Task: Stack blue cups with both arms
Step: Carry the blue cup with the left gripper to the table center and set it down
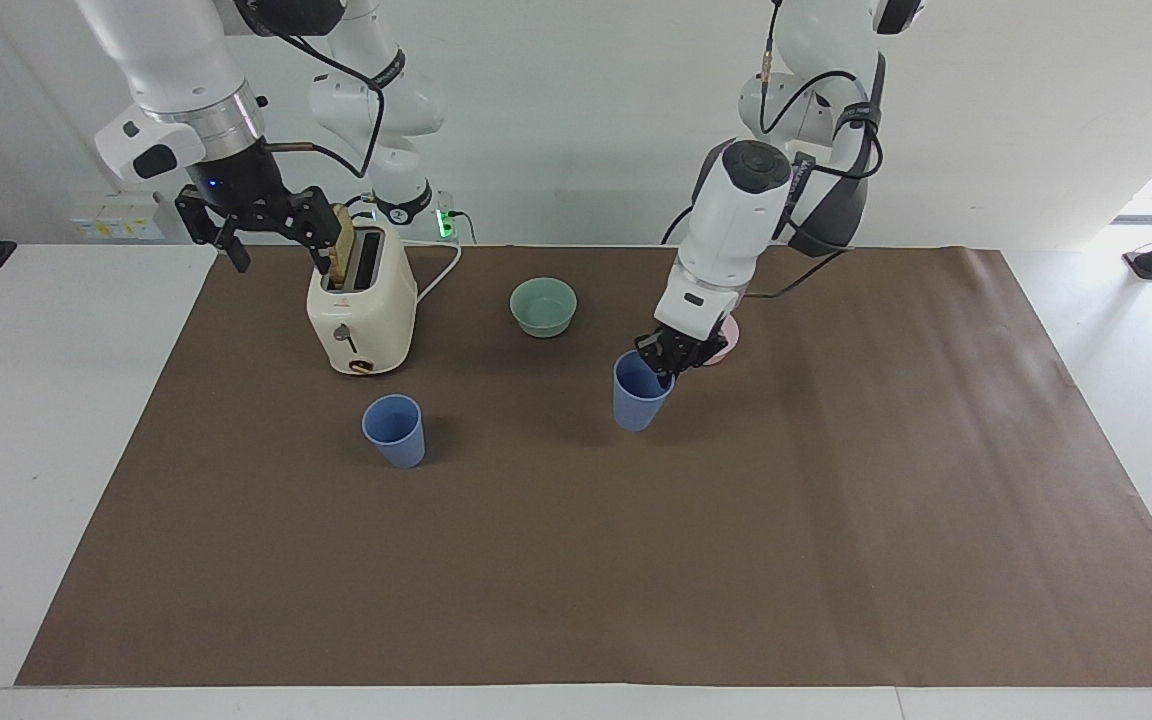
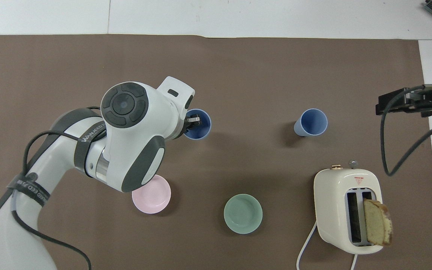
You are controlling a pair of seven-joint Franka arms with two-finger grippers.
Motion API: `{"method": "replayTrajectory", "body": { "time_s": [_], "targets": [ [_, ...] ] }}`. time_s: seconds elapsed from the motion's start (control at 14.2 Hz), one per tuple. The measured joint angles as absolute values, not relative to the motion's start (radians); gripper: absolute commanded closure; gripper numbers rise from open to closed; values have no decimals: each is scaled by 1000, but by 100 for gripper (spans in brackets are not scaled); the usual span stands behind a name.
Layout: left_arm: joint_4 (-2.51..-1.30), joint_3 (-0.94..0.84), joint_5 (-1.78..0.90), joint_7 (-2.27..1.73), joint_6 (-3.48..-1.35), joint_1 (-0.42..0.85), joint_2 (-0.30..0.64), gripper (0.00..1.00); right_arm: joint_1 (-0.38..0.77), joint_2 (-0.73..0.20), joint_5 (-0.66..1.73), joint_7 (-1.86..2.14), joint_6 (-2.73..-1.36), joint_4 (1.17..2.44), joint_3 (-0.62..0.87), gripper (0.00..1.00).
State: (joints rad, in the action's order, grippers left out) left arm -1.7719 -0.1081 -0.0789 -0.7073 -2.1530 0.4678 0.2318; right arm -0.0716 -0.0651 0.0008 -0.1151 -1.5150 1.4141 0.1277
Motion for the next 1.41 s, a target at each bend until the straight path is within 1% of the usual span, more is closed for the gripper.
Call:
{"method": "replayTrajectory", "body": {
  "time_s": [0.28, 0.49, 0.91, 0.98, 1.12, 1.2, 1.41],
  "targets": [
    [-1799, -106, -61, -704, -2190, 472, 244, 100, -72, -65, 1, -115, -1515, 1414, 128, 0],
    [-1812, -106, -56, -704, -2246, 482, 272, 100, -72, -65, 1, -115, -1515, 1414, 128, 0],
    [-1826, -102, -31, -704, -2279, 484, 305, 100, -72, -65, 1, -115, -1515, 1414, 128, 0],
    [-1826, -101, -21, -704, -2281, 484, 307, 96, -72, -65, 1, -115, -1514, 1414, 128, 0],
    [-1826, -100, -12, -704, -2283, 484, 312, 19, -72, -65, 1, -115, -1514, 1414, 128, 0],
    [-1826, -99, -11, -704, -2284, 484, 315, 0, -72, -65, 1, -115, -1514, 1415, 128, 0],
    [-1824, -92, -8, -704, -2285, 484, 317, 0, -72, -65, 1, -115, -1514, 1415, 128, 0]
  ]
}}
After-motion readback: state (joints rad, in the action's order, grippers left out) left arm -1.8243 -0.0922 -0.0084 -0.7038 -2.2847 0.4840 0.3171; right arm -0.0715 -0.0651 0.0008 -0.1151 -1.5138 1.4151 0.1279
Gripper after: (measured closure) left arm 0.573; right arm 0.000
